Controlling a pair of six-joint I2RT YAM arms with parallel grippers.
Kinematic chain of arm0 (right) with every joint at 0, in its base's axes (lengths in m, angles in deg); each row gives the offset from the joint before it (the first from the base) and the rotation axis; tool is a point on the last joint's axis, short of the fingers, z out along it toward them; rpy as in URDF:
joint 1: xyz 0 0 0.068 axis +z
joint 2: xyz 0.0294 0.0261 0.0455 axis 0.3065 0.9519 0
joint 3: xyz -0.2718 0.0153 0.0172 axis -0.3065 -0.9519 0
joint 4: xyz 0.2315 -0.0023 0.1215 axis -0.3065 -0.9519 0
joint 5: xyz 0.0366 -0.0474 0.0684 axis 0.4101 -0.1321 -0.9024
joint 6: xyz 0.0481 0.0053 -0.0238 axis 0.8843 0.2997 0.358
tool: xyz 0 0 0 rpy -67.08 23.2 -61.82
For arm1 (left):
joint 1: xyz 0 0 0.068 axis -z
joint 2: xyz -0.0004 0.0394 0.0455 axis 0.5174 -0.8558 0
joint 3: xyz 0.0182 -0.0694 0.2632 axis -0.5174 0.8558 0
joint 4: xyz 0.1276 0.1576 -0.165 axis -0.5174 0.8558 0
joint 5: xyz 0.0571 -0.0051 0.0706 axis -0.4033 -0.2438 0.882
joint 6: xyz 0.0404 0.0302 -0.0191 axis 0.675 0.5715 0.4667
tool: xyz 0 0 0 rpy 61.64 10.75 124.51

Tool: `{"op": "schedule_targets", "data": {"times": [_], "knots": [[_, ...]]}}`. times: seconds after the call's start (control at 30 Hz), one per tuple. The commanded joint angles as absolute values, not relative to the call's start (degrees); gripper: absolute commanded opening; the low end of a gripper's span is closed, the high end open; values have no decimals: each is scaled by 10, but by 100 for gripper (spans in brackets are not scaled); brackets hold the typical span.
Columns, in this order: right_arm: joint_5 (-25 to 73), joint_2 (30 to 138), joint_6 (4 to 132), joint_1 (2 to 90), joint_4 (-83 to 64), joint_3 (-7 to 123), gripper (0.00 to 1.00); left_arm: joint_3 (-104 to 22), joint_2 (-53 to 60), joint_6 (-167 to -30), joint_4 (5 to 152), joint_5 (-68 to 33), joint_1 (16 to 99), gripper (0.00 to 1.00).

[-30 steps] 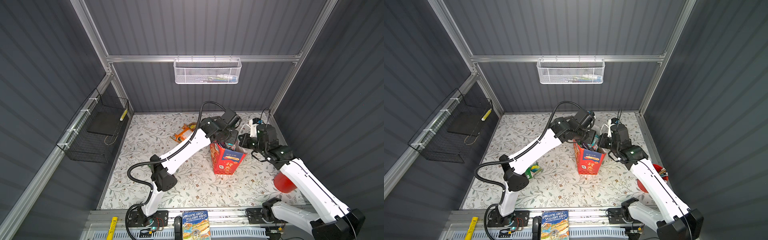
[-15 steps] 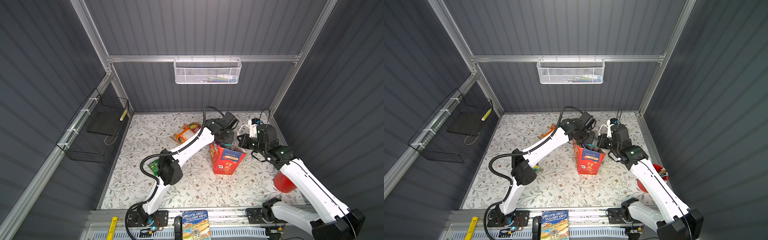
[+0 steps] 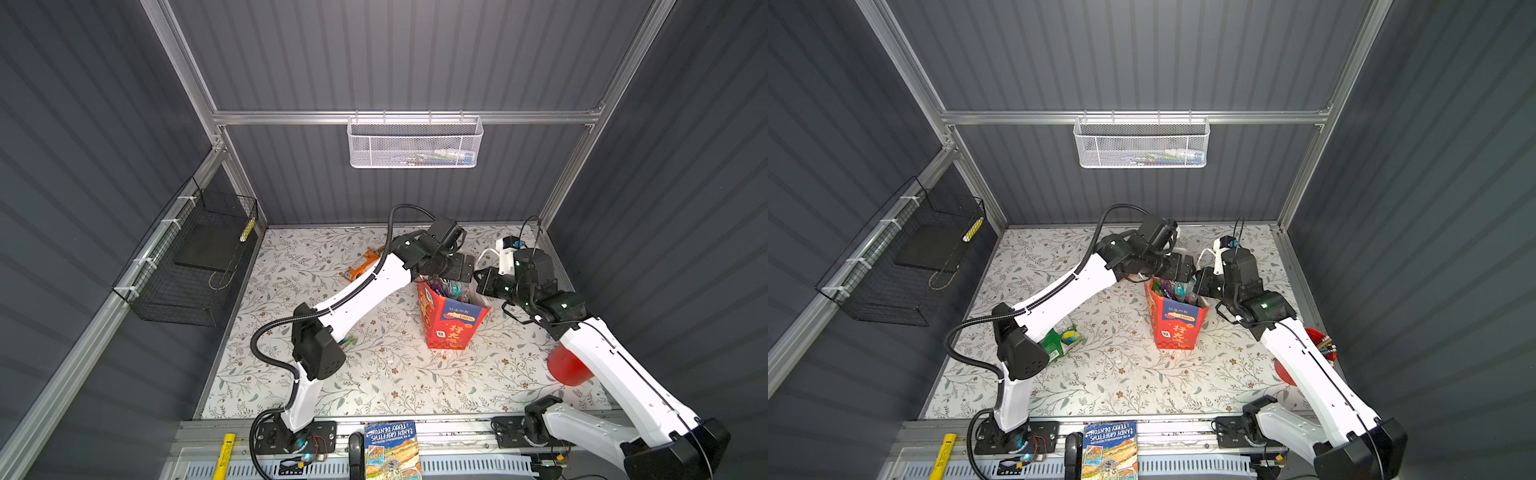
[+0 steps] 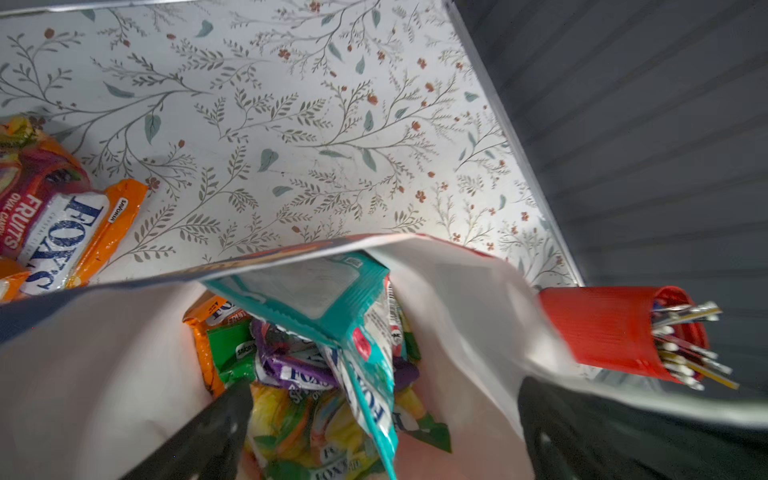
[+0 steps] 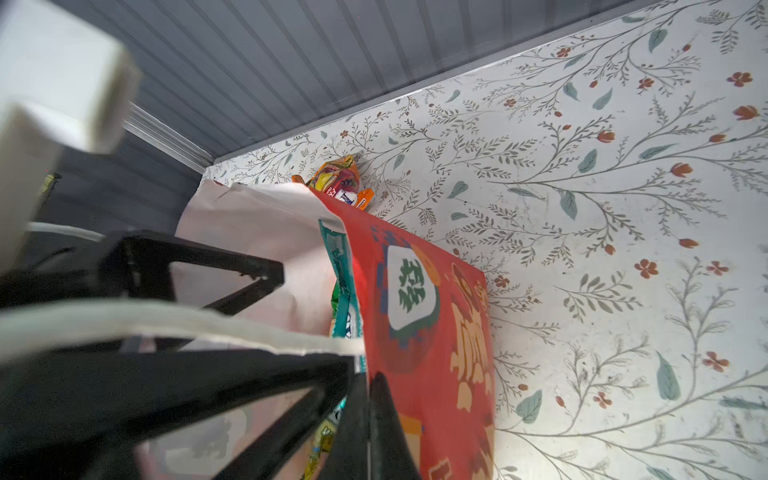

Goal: Place the snacks into the paper bag
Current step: 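Lower the teal packet into the bag and open the left gripper, then withdraw the left gripper from the bag toward the green tea packet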

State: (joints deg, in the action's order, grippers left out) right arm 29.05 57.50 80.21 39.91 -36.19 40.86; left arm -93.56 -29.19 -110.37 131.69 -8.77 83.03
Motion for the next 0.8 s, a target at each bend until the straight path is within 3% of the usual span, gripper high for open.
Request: {"op": "schedule_targets", "data": {"times": [0.0,0.43,0.77], "knots": [[288,573,803,400,-352,405,0,-920,-248,-1107,1297,-117,833,100],[289,573,803,400,-353,405,0,-796,-34,-1082,1245,-101,833,100],[286,580,804,400,-349,404,0,-521,210,-1164,1260,138,832,100]]}}
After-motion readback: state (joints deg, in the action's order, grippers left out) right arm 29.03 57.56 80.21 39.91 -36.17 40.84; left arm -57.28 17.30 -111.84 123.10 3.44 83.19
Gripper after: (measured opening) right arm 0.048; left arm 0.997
